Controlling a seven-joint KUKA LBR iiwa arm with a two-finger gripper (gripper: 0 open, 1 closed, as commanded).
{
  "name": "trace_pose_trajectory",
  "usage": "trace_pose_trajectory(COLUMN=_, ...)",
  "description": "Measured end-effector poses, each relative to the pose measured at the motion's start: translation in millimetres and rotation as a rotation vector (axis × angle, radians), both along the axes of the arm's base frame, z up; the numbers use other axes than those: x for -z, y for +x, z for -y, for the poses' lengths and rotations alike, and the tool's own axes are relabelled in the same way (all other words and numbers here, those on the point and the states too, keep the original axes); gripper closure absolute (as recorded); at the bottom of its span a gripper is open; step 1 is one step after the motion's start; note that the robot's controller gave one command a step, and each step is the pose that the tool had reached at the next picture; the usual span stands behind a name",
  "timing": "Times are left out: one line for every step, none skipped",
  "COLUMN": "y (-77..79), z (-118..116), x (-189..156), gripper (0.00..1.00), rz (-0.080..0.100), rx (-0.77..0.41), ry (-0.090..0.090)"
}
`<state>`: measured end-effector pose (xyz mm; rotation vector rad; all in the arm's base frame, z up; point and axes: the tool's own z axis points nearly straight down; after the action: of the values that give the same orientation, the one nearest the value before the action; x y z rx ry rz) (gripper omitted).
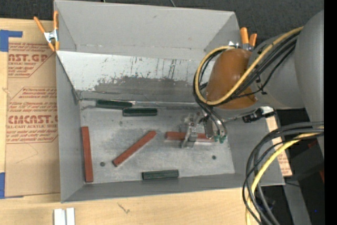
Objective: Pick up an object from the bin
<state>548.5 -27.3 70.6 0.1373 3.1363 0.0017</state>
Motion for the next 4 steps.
trace_pose_trajectory(y=-1.0, z=-0.1, x=-3.0, gripper=1.00, rz=-0.004, rx=0.000, ry=0.000)
trace_pose_trajectory(y=-3.2, z=-0.4, x=-17.6, gripper=1.00, rz=-0.012, rx=-0.001, ry=0.001)
trace_pose_trajectory(y=-2.4, z=-0.4, x=-40.2, gripper=1.00, rz=-0.009, rx=-0.001, ry=0.001)
trace_pose_trajectory(y=-0.8, z=-0.2, x=-60.0, gripper=1.00, rz=-0.004, rx=0.000, ry=0.000)
